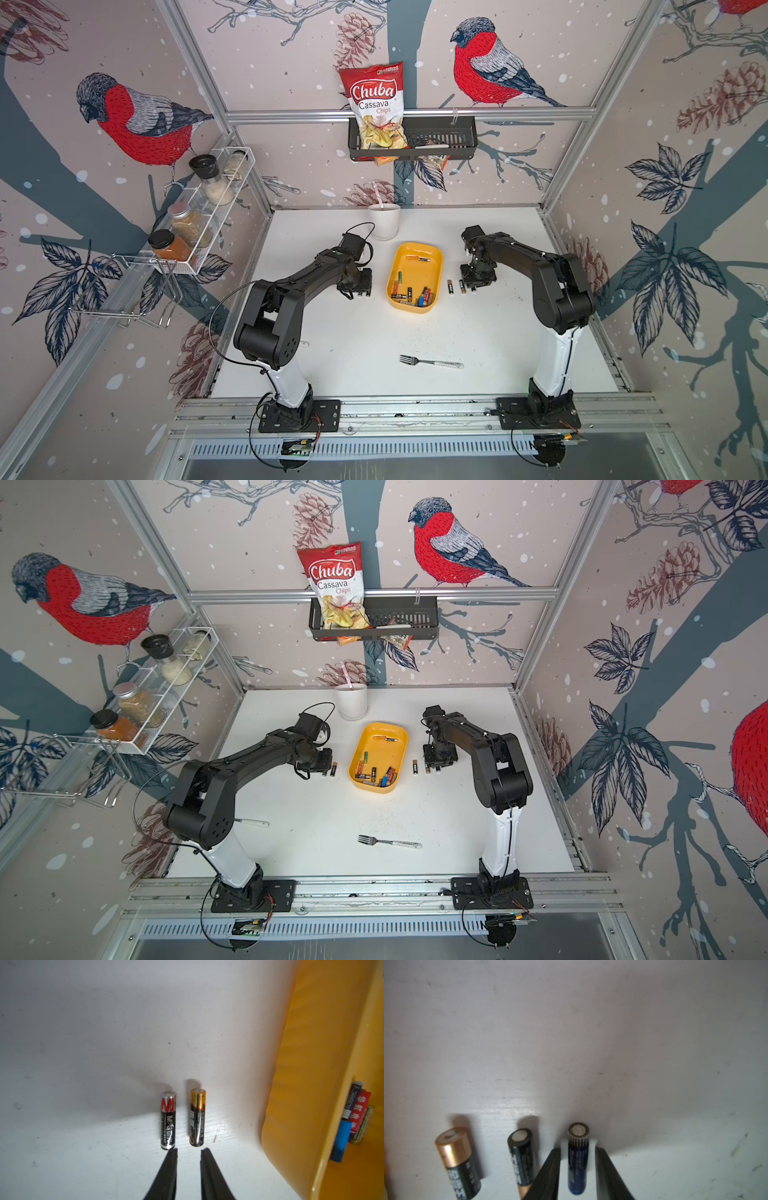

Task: Take the batteries out of the storage box
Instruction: Place the battery at the center of the board, then adjust the storage box at the center of the board.

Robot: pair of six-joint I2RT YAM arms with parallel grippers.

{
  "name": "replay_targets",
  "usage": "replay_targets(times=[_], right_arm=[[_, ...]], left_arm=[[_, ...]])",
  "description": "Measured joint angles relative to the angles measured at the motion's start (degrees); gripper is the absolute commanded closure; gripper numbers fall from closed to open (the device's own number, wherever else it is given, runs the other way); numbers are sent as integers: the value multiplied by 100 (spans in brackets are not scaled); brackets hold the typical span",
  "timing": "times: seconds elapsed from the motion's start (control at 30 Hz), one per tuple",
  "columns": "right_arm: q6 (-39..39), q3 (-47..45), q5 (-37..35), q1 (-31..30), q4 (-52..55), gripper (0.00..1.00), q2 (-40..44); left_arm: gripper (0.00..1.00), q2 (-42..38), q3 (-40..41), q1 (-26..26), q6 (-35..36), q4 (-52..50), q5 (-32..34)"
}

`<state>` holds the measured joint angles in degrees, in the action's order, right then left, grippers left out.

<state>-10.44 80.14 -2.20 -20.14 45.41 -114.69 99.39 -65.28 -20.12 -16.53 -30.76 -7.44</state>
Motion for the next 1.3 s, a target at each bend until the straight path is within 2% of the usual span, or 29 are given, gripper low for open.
replay_targets(times=[0.43,0.63,0.97,1.3], right_arm=[[-2,260,-61,-48,179,63,184],[-39,691,-52,-238,319,62,164],[-52,1982,44,-767,560,61,-780],[-146,2540,83,-933,713,61,-1213]], left_arm=[[74,17,-179,-68,0,-35,-2],[74,74,-249,-160,-2,-35,-2],[74,133,-286,-302,-66,-31,-9],[74,136,-238,-535,-181,13,-48]])
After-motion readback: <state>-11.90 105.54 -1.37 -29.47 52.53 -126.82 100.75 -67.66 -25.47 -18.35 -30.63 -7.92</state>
